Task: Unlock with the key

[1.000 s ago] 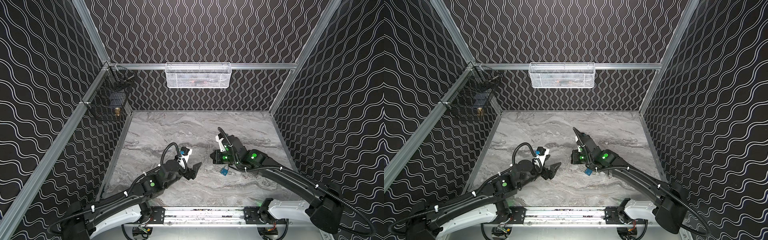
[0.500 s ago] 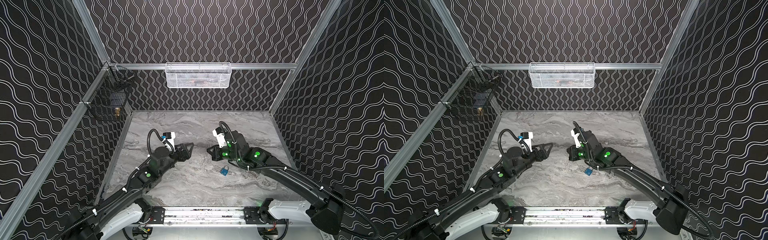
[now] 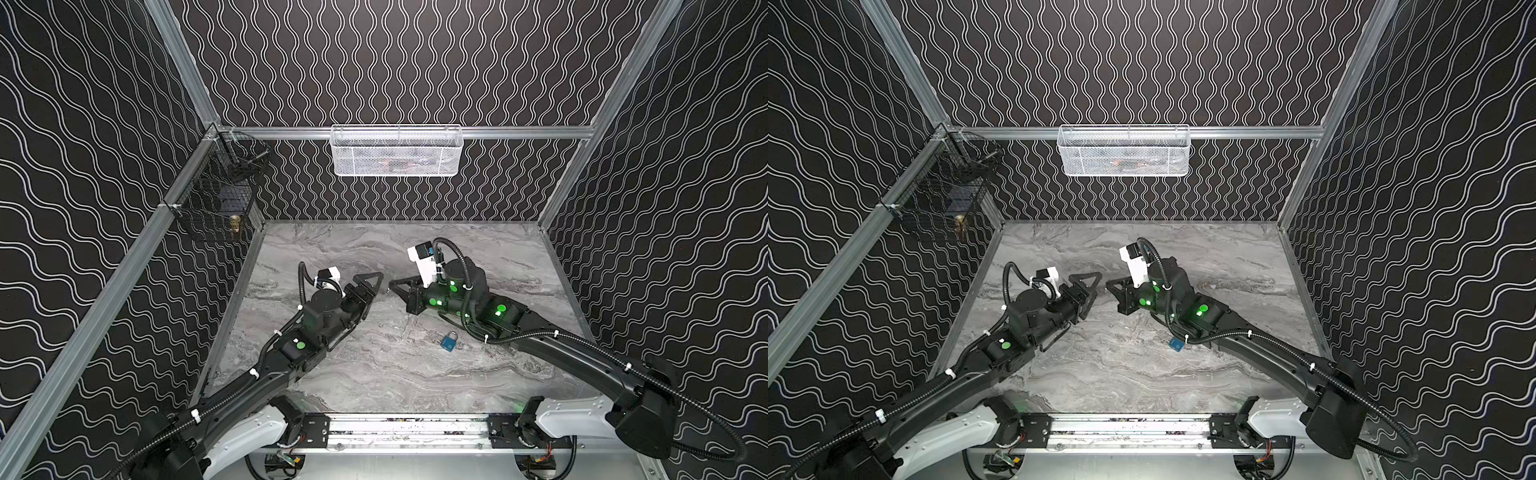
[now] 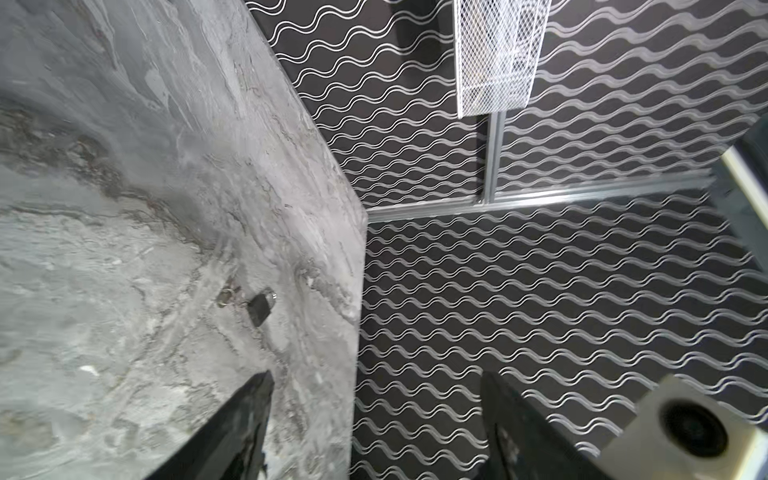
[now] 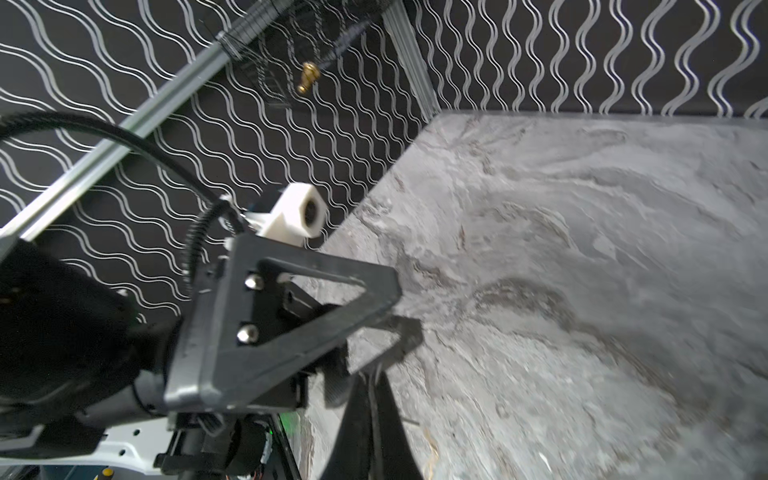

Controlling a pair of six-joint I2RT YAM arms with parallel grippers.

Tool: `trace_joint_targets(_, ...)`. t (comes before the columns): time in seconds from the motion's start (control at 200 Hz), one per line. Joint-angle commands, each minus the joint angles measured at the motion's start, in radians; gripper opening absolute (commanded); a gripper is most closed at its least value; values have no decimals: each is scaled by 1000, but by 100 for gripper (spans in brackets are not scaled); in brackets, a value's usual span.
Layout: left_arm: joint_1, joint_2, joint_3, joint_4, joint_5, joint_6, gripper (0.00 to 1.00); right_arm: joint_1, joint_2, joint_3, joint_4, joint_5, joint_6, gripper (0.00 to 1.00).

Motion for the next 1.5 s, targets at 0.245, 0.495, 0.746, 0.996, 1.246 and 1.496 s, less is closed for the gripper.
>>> trace_joint_targets(0.245,-6,-2,-11,141,-13,-174,82,23,42,-29,239,-76,6,0)
trace_joint_targets(0.495,-46,-28,-17,164,-59,-204,83,48,55,-50,310,-69,15,0)
trace_joint_targets(0.746,-53,-41,-28,167,-76,-220,82,53,62,-65,331,-79,18,0)
trace_joint_targets(0.996,-53,-78,-48,155,-120,-223,74,54,43,-118,329,-49,13,0)
trace_joint_targets(1.246,-54,-104,-50,101,-144,-218,63,54,17,-141,352,-45,4,0)
trace_joint_targets(1.496,-53,-104,-54,98,-144,-224,58,54,10,-128,344,-24,-9,0)
